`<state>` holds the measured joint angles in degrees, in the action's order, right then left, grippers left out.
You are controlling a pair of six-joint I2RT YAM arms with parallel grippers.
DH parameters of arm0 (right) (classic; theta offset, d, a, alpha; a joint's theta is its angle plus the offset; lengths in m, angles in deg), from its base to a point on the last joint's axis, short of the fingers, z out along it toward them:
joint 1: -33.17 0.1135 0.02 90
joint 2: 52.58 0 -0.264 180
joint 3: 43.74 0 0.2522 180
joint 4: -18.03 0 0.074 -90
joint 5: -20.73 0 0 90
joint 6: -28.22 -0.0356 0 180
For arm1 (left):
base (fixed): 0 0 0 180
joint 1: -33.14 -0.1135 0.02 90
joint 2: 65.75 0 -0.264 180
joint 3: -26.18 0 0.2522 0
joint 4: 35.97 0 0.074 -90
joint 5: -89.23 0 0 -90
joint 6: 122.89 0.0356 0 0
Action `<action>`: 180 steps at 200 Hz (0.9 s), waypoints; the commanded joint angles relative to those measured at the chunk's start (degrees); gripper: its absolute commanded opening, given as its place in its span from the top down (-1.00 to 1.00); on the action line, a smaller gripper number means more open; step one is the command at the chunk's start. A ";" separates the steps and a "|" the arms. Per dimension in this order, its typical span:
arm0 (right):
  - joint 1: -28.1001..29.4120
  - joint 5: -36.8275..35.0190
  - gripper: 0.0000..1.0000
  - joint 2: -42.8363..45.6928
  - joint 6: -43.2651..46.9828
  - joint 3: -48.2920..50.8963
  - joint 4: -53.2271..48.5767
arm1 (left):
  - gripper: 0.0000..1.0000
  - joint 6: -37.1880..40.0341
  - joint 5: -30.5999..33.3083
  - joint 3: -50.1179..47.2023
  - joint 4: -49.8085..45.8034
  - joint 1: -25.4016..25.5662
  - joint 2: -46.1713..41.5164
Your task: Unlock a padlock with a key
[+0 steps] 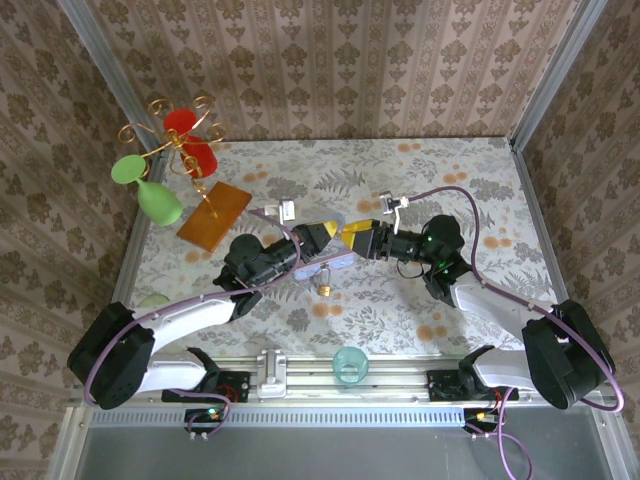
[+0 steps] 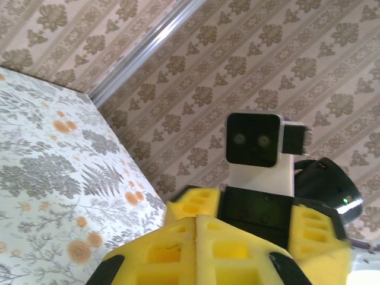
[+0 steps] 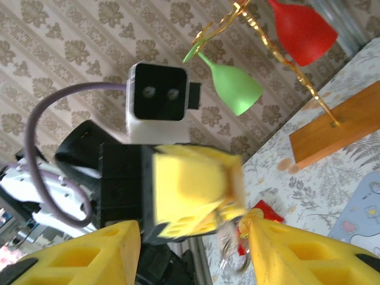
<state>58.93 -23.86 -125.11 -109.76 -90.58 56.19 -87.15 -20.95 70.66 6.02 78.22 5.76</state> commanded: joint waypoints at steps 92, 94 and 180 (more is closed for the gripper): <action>0.85 2.32 0.24 -2.62 -0.88 -0.68 3.31 | 1.00 -1.15 -2.10 1.72 3.33 0.23 0.56; 0.82 2.38 0.25 -2.73 -0.99 -0.61 3.57 | 1.00 -1.16 -2.13 1.78 3.34 0.22 0.63; 0.61 2.32 0.65 -3.32 -4.65 1.79 10.00 | 1.00 -1.40 -1.63 0.88 3.93 -0.25 1.00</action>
<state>59.48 -22.29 -129.20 -113.55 -89.86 62.81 -87.78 -22.18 70.86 7.35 78.42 6.66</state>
